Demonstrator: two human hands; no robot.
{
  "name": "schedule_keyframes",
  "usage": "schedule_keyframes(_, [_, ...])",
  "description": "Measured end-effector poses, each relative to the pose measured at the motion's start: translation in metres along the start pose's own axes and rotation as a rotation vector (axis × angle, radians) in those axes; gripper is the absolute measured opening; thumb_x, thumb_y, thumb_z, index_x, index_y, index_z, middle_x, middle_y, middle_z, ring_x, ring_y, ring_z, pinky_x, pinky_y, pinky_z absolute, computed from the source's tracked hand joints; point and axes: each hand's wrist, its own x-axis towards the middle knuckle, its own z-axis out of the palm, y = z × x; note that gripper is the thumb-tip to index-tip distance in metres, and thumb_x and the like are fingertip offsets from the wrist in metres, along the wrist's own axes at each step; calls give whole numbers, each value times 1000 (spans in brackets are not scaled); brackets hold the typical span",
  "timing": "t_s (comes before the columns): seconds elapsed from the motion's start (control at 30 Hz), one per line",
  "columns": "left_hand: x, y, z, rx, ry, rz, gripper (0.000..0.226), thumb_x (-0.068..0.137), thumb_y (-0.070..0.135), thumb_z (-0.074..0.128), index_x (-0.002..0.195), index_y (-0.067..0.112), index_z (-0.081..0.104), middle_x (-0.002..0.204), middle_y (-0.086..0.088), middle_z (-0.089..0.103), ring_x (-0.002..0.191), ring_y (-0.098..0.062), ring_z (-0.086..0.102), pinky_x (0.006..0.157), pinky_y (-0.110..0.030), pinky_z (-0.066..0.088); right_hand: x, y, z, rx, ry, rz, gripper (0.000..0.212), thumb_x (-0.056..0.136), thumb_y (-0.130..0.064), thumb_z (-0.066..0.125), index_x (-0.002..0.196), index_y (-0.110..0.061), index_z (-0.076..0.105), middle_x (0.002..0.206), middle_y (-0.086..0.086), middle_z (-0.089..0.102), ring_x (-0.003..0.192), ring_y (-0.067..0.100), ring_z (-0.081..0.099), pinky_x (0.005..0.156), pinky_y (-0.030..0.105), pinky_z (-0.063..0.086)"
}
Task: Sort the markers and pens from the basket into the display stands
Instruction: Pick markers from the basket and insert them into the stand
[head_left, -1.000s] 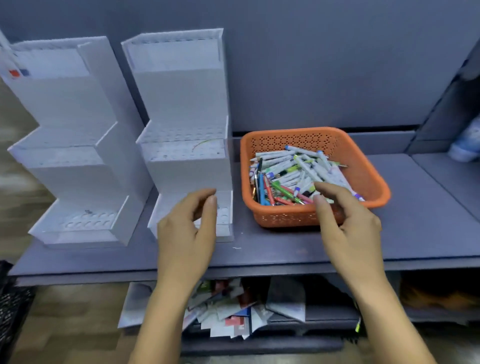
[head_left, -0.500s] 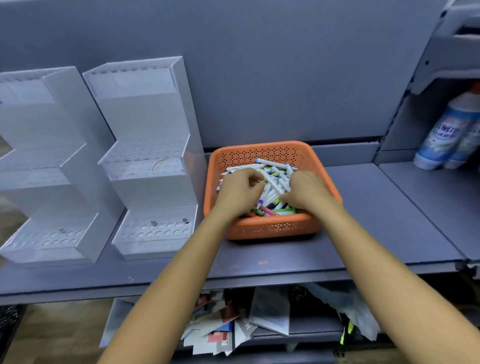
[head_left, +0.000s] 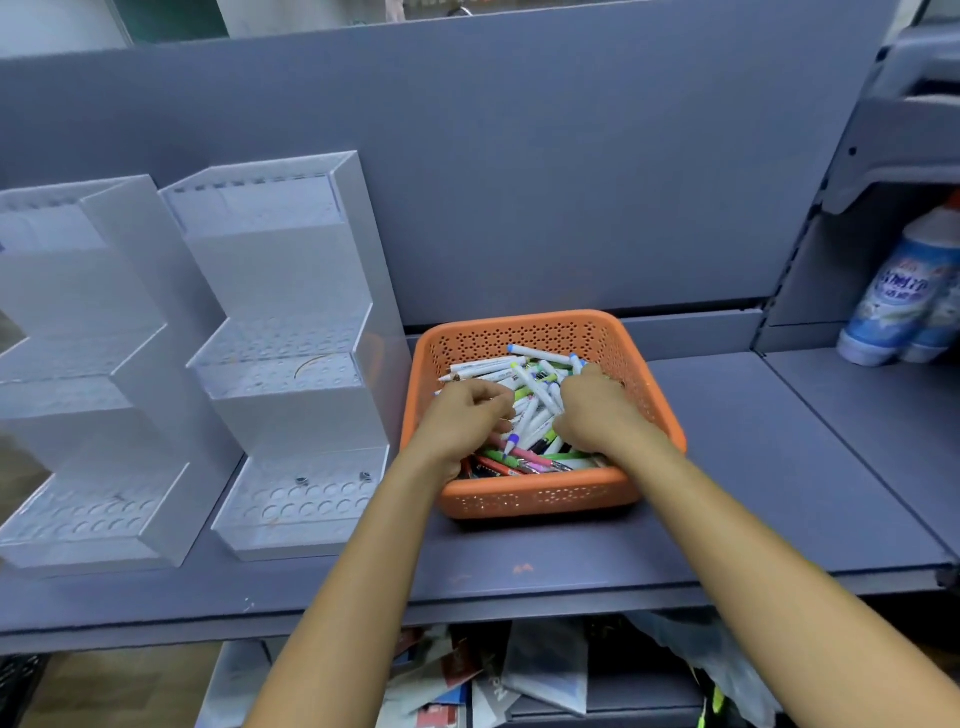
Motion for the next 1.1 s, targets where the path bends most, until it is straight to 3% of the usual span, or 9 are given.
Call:
schedule_keyframes(0.17, [-4,5,3,-79,-66,109,23,99,27,47,96,15,67,95,-4,72,88,-15,68,79,-26,54,-2,-5,9,297,157,-419,9,92,-17,55,85,-11,55,82,-2,48,83,19,44,64,28,25])
schedule_keyframes(0.33, [-5,8,1,-180,-11,160,30,103,29,38,114,16,63,109,-11,70,103,-14,66,89,-29,54,0,3,3,531,427,-400,23,93,-27,58,83,-14,73,64,-5,42,63,3,39,59,29,24])
schedule_keyframes(0.43, [-7,8,2,-235,-139,135,30,103,29,38,115,17,63,108,-7,71,102,-19,67,91,-32,53,3,4,7,406,349,-429,32,94,-39,52,72,-23,70,59,-8,50,61,2,45,61,33,36])
schedule_keyframes(0.53, [-11,9,1,-261,-192,192,25,102,23,40,111,21,63,102,-2,71,97,-15,68,85,-25,53,3,0,10,282,279,-412,32,88,-45,55,77,-21,73,70,0,64,72,18,58,61,34,43])
schedule_keyframes(0.63, [-9,9,1,-248,4,246,24,102,25,40,97,17,61,94,-3,70,93,-16,67,80,-28,55,1,0,7,315,329,-350,32,79,-47,69,96,-21,72,81,-9,59,87,16,54,71,32,43])
schedule_keyframes(0.7, [-3,8,-1,-300,187,249,25,103,29,37,89,19,55,82,-1,68,87,-19,66,76,-33,54,3,5,7,351,212,-255,43,79,-34,71,117,-18,61,103,-3,60,104,19,54,86,33,43])
schedule_keyframes(0.83, [-1,6,-3,-293,277,298,24,102,33,38,84,19,42,62,3,39,55,-12,39,53,-25,44,2,9,12,73,-89,-175,48,75,0,51,121,-14,47,120,5,53,111,28,51,95,43,44])
schedule_keyframes(0.97, [-3,6,-2,-97,326,292,22,93,26,57,80,17,41,65,-3,36,56,-13,34,45,-21,37,2,1,12,-117,9,-191,45,78,4,48,119,-14,49,126,8,47,117,30,46,97,49,40])
schedule_keyframes(1.1, [-4,5,0,-19,265,274,23,97,29,46,78,17,51,62,-4,39,58,-17,38,54,-30,39,2,5,11,-88,-1,-148,44,81,4,46,119,-17,56,119,7,57,116,30,48,97,42,39])
